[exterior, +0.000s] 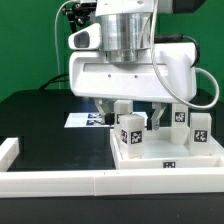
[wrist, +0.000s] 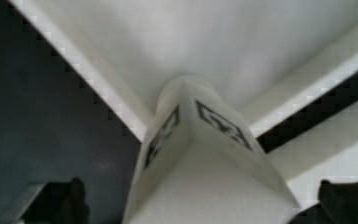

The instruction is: Assemble square table

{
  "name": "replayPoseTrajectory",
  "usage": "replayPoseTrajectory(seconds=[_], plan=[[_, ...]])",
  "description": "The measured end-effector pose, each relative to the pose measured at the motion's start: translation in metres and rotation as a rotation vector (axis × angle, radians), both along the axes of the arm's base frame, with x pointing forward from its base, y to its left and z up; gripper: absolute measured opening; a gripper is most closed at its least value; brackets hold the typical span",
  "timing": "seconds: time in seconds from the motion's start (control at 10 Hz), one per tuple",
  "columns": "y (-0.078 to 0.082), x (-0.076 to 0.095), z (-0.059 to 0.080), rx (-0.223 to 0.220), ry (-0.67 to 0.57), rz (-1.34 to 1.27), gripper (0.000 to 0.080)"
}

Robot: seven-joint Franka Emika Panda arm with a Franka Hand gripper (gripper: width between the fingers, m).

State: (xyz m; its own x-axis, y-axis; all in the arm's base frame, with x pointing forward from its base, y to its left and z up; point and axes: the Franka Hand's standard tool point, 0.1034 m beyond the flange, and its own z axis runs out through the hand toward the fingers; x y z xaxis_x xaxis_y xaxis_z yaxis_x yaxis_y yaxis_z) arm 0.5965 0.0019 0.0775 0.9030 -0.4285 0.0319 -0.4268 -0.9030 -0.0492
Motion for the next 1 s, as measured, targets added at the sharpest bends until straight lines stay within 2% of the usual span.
replayPoseTrajectory(seconds=[1.0], plan=[[0.0054,0.0011,-0.0003,-0.053,-0.021,0.726,0.0649]])
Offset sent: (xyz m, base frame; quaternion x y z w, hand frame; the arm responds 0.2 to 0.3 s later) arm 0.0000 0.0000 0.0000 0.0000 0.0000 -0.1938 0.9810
